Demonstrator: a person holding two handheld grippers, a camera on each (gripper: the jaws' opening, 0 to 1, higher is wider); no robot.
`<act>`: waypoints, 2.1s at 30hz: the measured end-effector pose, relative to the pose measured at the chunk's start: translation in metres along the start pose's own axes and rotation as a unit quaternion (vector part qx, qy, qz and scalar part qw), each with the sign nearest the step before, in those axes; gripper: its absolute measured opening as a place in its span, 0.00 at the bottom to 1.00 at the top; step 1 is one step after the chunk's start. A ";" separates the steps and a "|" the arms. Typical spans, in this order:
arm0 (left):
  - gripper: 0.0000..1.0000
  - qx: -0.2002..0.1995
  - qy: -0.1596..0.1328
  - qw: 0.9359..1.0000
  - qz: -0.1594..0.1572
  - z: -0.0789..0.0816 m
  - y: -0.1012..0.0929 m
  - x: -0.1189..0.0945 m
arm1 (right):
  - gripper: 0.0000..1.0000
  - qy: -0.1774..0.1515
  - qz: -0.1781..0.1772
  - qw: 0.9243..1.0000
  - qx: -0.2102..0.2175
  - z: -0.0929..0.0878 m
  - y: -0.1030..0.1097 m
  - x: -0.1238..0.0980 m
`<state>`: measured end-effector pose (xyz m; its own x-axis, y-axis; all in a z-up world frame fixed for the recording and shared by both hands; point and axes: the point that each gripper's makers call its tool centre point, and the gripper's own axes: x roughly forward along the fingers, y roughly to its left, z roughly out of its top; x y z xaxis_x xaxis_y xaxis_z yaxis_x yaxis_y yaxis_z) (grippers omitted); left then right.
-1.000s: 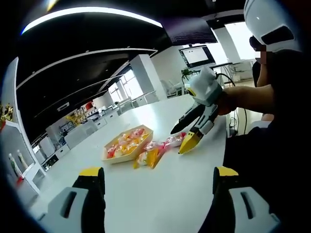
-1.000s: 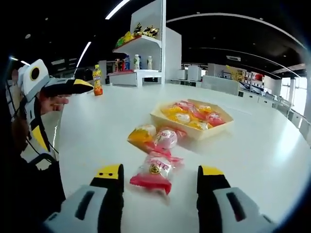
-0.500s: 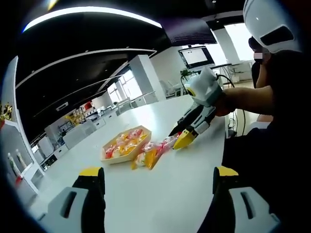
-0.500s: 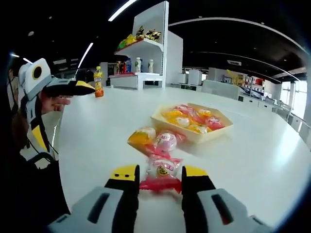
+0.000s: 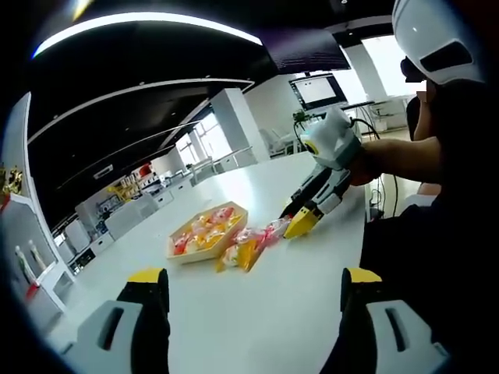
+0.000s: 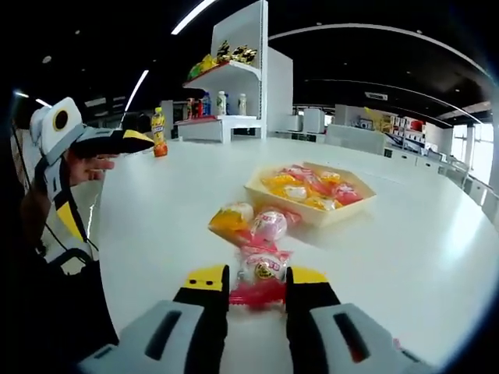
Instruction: Pick up the marshmallows scattered on the table and place them into the bowl on the table
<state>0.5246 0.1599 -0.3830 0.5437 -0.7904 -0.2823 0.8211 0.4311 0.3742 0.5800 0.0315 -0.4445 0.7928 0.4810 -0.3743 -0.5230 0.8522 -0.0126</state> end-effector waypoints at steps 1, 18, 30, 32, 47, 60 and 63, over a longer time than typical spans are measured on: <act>0.90 -0.004 -0.002 1.000 -0.001 0.001 0.000 0.000 | 0.25 0.000 0.000 1.000 0.001 0.000 0.000 0.000; 0.90 -0.009 -0.005 1.000 -0.004 0.001 -0.002 0.001 | 0.16 -0.011 0.007 1.000 -0.004 0.001 0.003 -0.002; 0.89 -0.010 -0.006 1.000 -0.006 0.003 -0.003 0.001 | 0.15 -0.024 -0.002 1.000 0.019 0.008 -0.004 -0.011; 0.89 -0.010 -0.005 1.000 -0.006 0.002 -0.003 0.001 | 0.15 -0.023 -0.004 1.000 0.019 0.007 -0.005 -0.012; 0.89 -0.008 -0.001 1.000 -0.003 0.001 0.000 0.000 | 0.15 -0.022 -0.014 0.999 0.021 0.008 -0.014 -0.017; 0.89 -0.008 0.000 1.000 -0.003 0.001 -0.001 0.001 | 0.15 -0.039 -0.030 0.998 0.028 0.024 -0.030 -0.025; 0.89 -0.012 0.003 1.000 -0.003 -0.001 -0.001 0.003 | 0.15 -0.048 -0.031 0.998 0.025 0.033 -0.032 -0.025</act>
<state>0.5254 0.1572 -0.3855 0.5398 -0.7907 -0.2887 0.8281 0.4371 0.3511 0.5867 -0.0011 -0.4042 0.8510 0.4419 -0.2837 -0.4570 0.8894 0.0146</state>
